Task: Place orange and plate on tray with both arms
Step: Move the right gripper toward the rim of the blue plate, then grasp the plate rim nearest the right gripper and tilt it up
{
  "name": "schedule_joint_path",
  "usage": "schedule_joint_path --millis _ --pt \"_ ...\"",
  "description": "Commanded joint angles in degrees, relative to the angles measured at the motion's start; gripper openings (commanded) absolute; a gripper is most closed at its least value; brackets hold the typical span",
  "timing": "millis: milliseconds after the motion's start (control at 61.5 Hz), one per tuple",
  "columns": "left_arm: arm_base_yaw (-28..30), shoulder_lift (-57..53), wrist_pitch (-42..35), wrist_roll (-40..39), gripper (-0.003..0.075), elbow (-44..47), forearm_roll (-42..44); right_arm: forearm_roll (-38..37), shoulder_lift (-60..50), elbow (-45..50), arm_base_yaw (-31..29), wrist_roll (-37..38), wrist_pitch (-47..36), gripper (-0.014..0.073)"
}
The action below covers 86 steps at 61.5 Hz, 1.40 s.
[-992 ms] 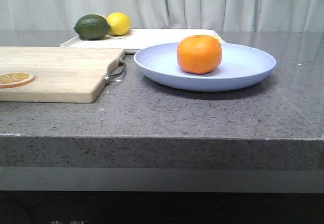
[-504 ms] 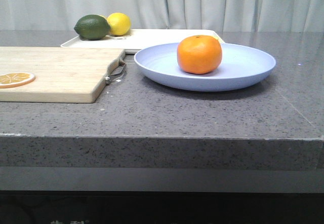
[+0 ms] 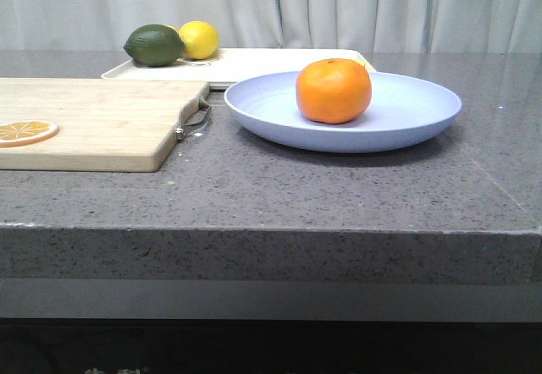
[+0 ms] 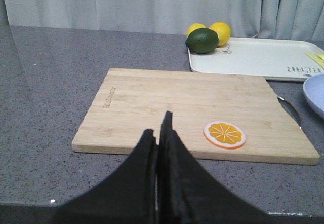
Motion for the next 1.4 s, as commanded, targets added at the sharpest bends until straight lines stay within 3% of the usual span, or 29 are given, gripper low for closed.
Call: schedule_joint_path --millis 0,309,537,748,1155,1253,1383 --pt "0.1 -1.1 -4.8 -0.5 -0.0018 -0.8 -0.4 -0.1 0.5 -2.0 -0.3 -0.3 -4.5 0.0597" --pt "0.1 -1.1 -4.7 -0.5 -0.0018 0.1 -0.4 0.2 14.9 -11.2 -0.3 -0.3 0.3 0.0474" --pt "0.1 -1.1 -4.7 -0.5 -0.0018 0.1 -0.4 6.0 31.1 -20.3 0.3 -0.3 1.9 0.0472" --pt "0.1 -1.1 -4.7 -0.5 -0.0018 0.1 -0.4 9.4 46.7 -29.6 4.9 -0.4 6.7 0.0472" --pt "0.1 -1.1 -4.7 -0.5 -0.0018 0.1 -0.4 9.9 61.9 -39.1 8.4 -0.4 13.1 0.0468" --pt "0.1 -1.1 -4.7 -0.5 -0.0018 0.1 -0.4 9.9 63.0 -39.1 8.4 -0.4 13.9 0.0405" --pt "0.1 -1.1 -4.7 -0.5 -0.0018 0.1 -0.4 10.0 63.7 -39.1 8.4 -0.4 15.0 0.0206"
